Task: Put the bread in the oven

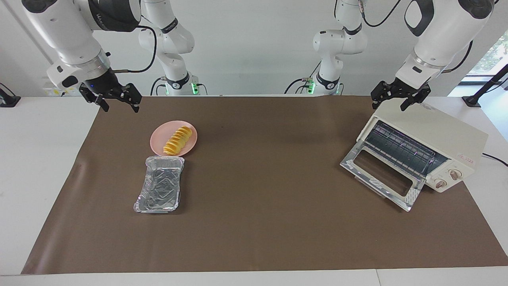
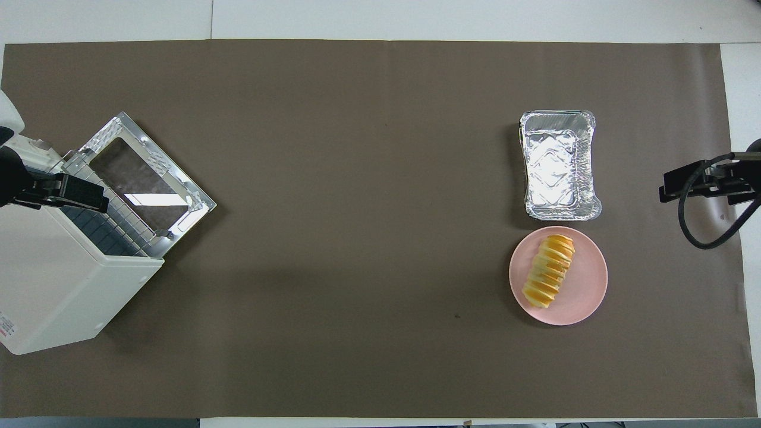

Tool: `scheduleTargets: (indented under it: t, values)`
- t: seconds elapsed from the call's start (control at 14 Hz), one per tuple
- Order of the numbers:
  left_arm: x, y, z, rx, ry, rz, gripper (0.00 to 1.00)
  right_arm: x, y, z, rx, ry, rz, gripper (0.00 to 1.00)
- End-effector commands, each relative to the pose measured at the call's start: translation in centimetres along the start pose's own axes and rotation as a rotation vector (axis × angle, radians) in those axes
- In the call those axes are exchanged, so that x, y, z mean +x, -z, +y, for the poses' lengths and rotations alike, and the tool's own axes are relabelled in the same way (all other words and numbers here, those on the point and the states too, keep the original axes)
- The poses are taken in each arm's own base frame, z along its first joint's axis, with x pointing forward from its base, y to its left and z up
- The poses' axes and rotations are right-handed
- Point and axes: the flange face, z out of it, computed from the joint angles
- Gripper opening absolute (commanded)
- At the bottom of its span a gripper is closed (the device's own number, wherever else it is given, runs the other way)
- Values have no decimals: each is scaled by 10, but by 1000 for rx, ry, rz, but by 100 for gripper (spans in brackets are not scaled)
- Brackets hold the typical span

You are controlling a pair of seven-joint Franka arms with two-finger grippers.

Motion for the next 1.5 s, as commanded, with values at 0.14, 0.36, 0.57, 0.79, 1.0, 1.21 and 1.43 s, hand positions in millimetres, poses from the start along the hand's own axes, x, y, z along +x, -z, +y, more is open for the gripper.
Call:
scheduleTargets:
  t: [0.14,0.36,0.57,0.79,1.0,1.21,1.43]
  values:
    - [-4,4,-2,2,-3,14,100,-24,-37,-14,-16,34,21,100]
    - [-4,4,-2,2,-3,12,100,-32,-59,-37,-22,64,32,100]
    - [-4,4,-2,2,-3,12,100,-35,-94,-67,-24,50,29,100]
    - [-5,5,-2,2,-3,14,100,-38,-129,-76,-20,-32,15,100]
    - [-4,4,-2,2,-3,12,100,-46,-164,-103,-17,-121,38,100]
    - [-4,4,-2,2,-3,12,100,-51,-191,-107,-17,-221,32,100]
    - [-4,4,-2,2,-3,14,100,-58,-232,-98,1,-275,77,100]
